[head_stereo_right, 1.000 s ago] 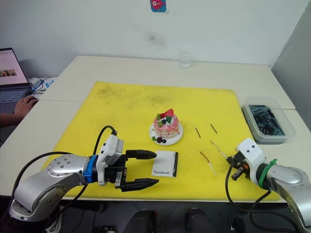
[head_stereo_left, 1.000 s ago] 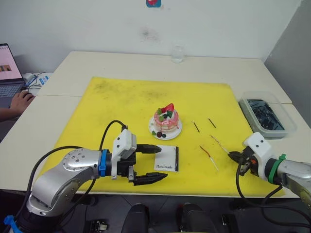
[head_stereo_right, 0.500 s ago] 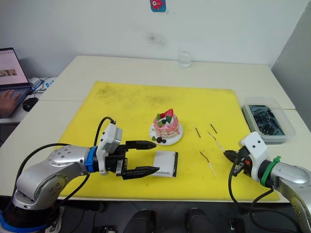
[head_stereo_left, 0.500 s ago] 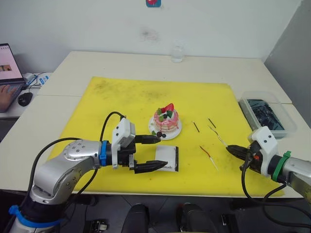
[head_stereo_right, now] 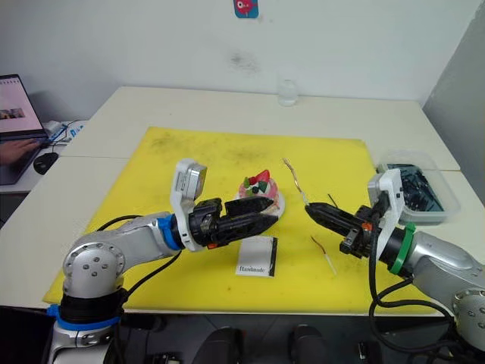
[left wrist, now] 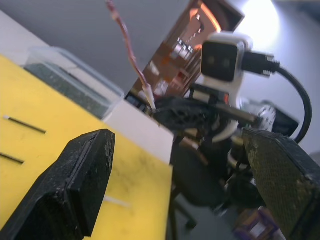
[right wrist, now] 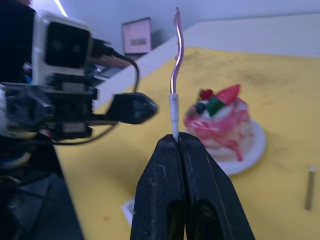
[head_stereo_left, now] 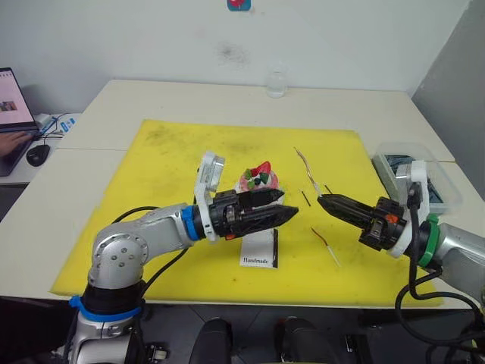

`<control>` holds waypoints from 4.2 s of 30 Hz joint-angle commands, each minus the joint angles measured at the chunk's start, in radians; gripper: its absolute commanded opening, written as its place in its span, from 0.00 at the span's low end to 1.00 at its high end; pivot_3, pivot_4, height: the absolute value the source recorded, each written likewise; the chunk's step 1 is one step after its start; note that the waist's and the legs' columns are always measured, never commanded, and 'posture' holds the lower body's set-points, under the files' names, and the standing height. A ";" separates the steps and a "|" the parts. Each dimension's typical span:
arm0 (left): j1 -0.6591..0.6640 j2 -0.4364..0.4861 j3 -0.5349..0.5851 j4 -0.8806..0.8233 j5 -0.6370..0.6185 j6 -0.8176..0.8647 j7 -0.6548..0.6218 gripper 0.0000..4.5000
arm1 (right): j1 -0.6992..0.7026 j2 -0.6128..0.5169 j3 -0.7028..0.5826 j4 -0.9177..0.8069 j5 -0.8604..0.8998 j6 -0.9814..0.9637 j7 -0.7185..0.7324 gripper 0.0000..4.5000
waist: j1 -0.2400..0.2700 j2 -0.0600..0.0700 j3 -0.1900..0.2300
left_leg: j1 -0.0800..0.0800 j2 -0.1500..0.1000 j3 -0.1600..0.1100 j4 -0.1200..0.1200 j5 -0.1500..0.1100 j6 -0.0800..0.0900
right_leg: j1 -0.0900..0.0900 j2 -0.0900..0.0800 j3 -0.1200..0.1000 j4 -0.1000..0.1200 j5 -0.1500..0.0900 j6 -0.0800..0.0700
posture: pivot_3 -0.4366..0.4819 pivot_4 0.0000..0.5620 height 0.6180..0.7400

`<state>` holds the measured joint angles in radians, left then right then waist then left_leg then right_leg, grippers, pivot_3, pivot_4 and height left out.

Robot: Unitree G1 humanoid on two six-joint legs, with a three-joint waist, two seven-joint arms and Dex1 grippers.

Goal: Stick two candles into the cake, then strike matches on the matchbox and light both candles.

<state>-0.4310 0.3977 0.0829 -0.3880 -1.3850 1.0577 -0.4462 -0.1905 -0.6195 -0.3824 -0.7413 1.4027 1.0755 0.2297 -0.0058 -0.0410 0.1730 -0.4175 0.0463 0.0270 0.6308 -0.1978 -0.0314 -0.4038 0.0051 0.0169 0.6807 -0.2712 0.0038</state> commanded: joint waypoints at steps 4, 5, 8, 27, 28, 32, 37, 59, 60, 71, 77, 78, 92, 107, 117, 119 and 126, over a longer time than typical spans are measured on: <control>-0.011 -0.067 0.012 0.028 -0.206 -0.038 0.153 1.00 | -0.045 -0.089 0.075 0.017 0.276 -0.107 -0.164 0.01 | 0.000 0.000 0.000 | 0.000 0.000 0.000 0.000 0.000 0.000 | 0.000 0.000 0.001 0.000 0.000 0.000 | 0.48 0.27 1.00; -0.009 -0.072 0.010 0.031 -0.231 -0.043 0.169 1.00 | -0.051 -0.103 0.091 0.019 0.297 -0.119 -0.177 0.01 | 0.000 0.000 0.000 | 0.000 0.000 0.000 0.000 0.000 0.000 | 0.000 0.000 0.000 0.000 0.000 0.000 | 0.48 0.27 1.00; -0.005 -0.075 0.000 0.032 -0.269 -0.050 0.192 1.00 | -0.064 -0.137 0.131 0.023 0.340 -0.153 -0.200 0.01 | 0.000 0.000 0.000 | 0.000 -0.001 0.000 0.000 0.000 0.000 | 0.000 0.000 0.000 0.000 0.000 0.000 | 0.48 0.27 1.00; 0.048 -0.098 -0.047 0.035 -0.379 -0.118 0.248 1.00 | -0.036 -0.221 0.205 -0.002 0.433 -0.288 -0.237 0.01 | 0.001 0.000 0.000 | 0.000 0.000 0.000 0.000 0.000 0.000 | 0.000 0.001 0.001 -0.001 0.000 0.000 | 0.48 0.27 1.00; 0.051 -0.098 -0.049 0.034 -0.379 -0.119 0.247 1.00 | -0.033 -0.224 0.206 -0.003 0.437 -0.292 -0.238 0.01 | 0.001 0.000 0.000 | 0.000 0.000 0.000 0.000 0.000 0.000 | 0.000 0.001 0.001 -0.001 0.000 0.000 | 0.48 0.27 1.00; 0.059 -0.098 -0.060 0.033 -0.386 -0.121 0.243 1.00 | -0.027 -0.235 0.209 -0.006 0.444 -0.302 -0.237 0.01 | 0.001 0.000 0.000 | 0.000 0.000 0.000 0.000 0.000 0.000 | 0.000 0.001 0.001 -0.001 0.000 0.000 | 0.48 0.27 1.00; 0.059 -0.101 -0.070 0.035 -0.400 -0.125 0.242 1.00 | -0.022 -0.241 0.216 -0.011 0.445 -0.312 -0.236 0.01 | 0.001 0.000 0.000 | 0.000 0.000 0.000 0.000 0.000 0.000 | 0.000 0.001 0.000 -0.001 0.000 0.000 | 0.48 0.27 1.00; 0.056 -0.104 -0.104 0.037 -0.358 -0.129 0.200 0.00 | -0.014 -0.236 0.254 -0.022 0.436 -0.342 -0.255 0.00 | 0.001 0.000 0.000 | -0.001 0.000 0.000 -0.001 0.000 0.000 | 0.000 0.001 0.000 -0.002 0.000 0.000 | 0.48 0.27 1.00; 0.056 -0.104 -0.104 0.037 -0.357 -0.129 0.198 0.00 | -0.014 -0.237 0.255 -0.022 0.437 -0.343 -0.254 0.00 | 0.001 0.000 0.000 | -0.001 0.000 0.000 -0.001 0.000 0.000 | 0.000 0.001 0.000 -0.002 0.000 0.000 | 0.48 0.27 1.00; -0.034 0.025 -0.045 -0.019 -0.125 -0.152 0.082 0.00 | 0.032 -0.348 0.197 -0.028 0.249 -0.281 -0.109 0.73 | 0.002 0.000 0.000 | -0.001 0.000 0.000 -0.001 0.000 0.000 | -0.001 0.001 0.000 -0.003 -0.001 -0.001 | 0.48 0.27 1.00; -0.096 0.225 0.029 -0.017 0.016 -0.148 -0.062 0.00 | 0.061 -0.418 0.171 -0.050 0.088 -0.269 0.008 0.98 | 0.001 0.000 0.001 | -0.001 0.000 0.000 -0.003 0.000 0.000 | -0.001 0.001 0.000 -0.004 -0.001 -0.002 | 0.48 0.27 1.00; -0.106 0.274 0.040 0.000 0.070 -0.162 -0.103 0.00 | 0.057 -0.426 0.174 -0.055 0.055 -0.270 0.026 0.98 | 0.001 0.000 0.001 | -0.001 0.000 0.000 -0.003 0.000 0.000 | -0.002 0.002 -0.001 -0.004 -0.001 -0.002 | 0.48 0.27 1.00; -0.145 0.251 -0.109 0.339 0.734 -0.604 -0.388 0.00 | -0.142 -0.335 0.351 -0.055 -0.292 -0.252 0.047 0.98 | 0.004 0.001 0.003 | -0.010 0.001 0.001 -0.003 -0.001 0.000 | -0.006 -0.006 -0.002 -0.009 -0.001 -0.001 | 0.48 0.27 1.00; -0.178 0.116 -0.117 0.462 0.846 -0.659 -0.476 0.00 | -0.121 -0.262 0.390 -0.097 -0.397 -0.201 0.048 0.98 | 0.003 0.001 0.003 | -0.014 0.001 0.001 -0.001 -0.001 0.000 | -0.011 -0.004 -0.003 -0.004 -0.001 0.000 | 0.48 0.27 1.00; -0.176 0.031 -0.103 0.537 0.918 -0.739 -0.452 0.00 | -0.117 -0.241 0.377 -0.118 -0.401 -0.171 0.047 0.98 | 0.003 0.001 0.002 | -0.014 0.001 0.001 0.000 0.000 0.001 | -0.011 -0.002 -0.003 -0.003 -0.001 0.001 | 0.48 0.27 1.00; -0.174 0.025 -0.100 0.537 0.921 -0.736 -0.453 0.00 | -0.114 -0.241 0.372 -0.125 -0.398 -0.165 0.045 0.98 | 0.003 0.001 0.002 | -0.014 0.001 0.001 0.000 0.000 0.001 | -0.011 -0.001 -0.003 -0.003 -0.001 0.001 | 0.48 0.27 1.00; -0.147 0.020 -0.114 0.558 0.958 -0.763 -0.468 0.00 | -0.122 -0.234 0.372 -0.130 -0.397 -0.146 0.036 0.98 | 0.003 0.001 0.002 | -0.014 0.001 0.001 0.001 0.000 0.001 | -0.011 -0.001 -0.003 -0.002 -0.001 0.001 | 0.48 0.27 1.00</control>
<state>-0.5848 0.4249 -0.0347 0.1749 -0.4394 0.3160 -0.9079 -0.3024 -0.8549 0.0201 -0.8355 1.0035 0.9304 0.2716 -0.0029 -0.0401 0.1754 -0.4311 0.0472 0.0284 0.6313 -0.1982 -0.0308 -0.4144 0.0039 0.0138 0.6788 -0.2719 0.0047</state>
